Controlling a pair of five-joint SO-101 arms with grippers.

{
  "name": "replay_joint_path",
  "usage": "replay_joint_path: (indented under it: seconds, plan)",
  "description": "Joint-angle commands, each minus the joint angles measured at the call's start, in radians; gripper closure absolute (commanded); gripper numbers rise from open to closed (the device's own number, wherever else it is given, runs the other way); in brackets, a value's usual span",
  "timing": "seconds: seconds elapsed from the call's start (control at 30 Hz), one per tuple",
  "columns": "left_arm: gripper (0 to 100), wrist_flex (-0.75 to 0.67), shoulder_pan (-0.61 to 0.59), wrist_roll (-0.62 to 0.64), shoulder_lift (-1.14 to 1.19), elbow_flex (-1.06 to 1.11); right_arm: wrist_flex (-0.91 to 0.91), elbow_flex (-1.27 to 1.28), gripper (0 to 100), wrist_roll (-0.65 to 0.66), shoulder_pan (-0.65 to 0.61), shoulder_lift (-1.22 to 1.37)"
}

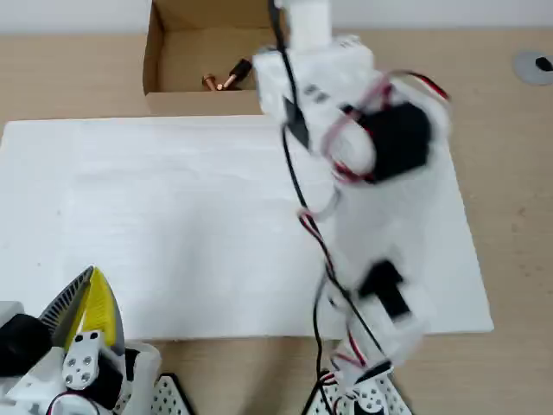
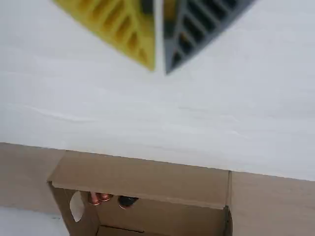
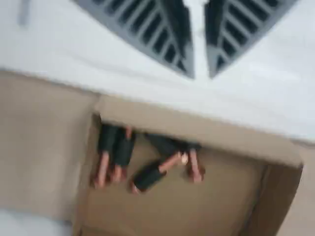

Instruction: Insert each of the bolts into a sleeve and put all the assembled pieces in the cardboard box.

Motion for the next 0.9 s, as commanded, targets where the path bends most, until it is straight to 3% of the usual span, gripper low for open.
replay_joint_path:
  seconds: [0.0, 0.2, 0.4, 0.63, 0.77, 0.87]
  plan:
    - [99, -0.003, -0.009, 0.005, -0.002, -0.009, 0.012, 0.486, 98.8, -0.009, 0.018, -0.372]
    - [99, -0.003, -0.009, 0.005, -0.002, -0.009, -0.075, 1.162, 98.8, -0.005, 0.024, -0.809]
    - [99, -0.003, -0.009, 0.005, -0.002, -0.009, -0.227, 1.65, 98.8, -0.005, 0.028, -1.218]
    - [99, -0.003, -0.009, 0.005, -0.002, -0.009, -0.385, 2.071, 98.8, -0.003, 0.028, -1.675]
    - [99, -0.003, -0.009, 0.005, -0.002, -0.009, -0.443, 2.134, 98.8, -0.003, 0.028, -1.885]
    - [99, -0.003, -0.009, 0.005, -0.002, -0.009, -0.473, 2.21, 98.8, 0.066, 0.024, -1.995]
